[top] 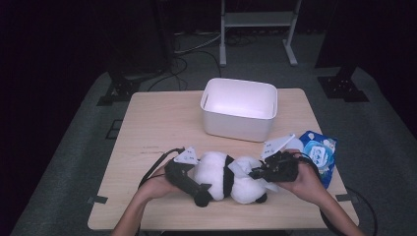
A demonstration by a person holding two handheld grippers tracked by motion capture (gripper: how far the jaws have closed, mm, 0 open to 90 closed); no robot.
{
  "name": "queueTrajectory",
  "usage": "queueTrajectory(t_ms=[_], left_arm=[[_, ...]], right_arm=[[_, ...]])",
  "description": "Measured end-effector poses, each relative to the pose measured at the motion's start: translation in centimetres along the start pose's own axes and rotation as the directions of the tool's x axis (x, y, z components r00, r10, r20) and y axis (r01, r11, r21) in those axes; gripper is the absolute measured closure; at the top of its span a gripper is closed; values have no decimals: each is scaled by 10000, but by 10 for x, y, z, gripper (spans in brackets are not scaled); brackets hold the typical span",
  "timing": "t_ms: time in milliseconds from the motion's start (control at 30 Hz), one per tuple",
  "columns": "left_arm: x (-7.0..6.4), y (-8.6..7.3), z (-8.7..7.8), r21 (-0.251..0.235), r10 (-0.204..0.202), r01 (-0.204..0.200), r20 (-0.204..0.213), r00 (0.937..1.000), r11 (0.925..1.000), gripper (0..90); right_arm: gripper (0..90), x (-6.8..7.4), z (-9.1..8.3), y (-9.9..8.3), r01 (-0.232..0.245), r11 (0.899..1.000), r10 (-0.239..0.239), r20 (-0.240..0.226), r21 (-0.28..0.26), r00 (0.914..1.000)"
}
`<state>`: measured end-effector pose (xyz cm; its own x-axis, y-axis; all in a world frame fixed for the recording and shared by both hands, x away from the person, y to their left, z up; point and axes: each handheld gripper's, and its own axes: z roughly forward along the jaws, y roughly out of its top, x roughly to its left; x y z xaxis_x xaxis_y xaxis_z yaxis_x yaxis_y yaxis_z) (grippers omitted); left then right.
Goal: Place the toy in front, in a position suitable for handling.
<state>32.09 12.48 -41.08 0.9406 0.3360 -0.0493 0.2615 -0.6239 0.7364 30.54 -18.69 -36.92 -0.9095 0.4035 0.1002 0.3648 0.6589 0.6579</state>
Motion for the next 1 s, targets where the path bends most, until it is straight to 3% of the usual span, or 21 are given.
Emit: queueTrajectory(t_ms=[633, 1000], left_arm=[[0, 0, 0, 5, -24, 24, 30, 10000, 10000, 86], [1, -1, 0, 41, -57, 57, 54, 10000, 10000, 86]], right_arm=[[862, -15, -15, -32, -699, 9971, 709, 320, -296, 9970], [862, -16, -16, -44, -926, 9951, 934, 241, -345, 9953]])
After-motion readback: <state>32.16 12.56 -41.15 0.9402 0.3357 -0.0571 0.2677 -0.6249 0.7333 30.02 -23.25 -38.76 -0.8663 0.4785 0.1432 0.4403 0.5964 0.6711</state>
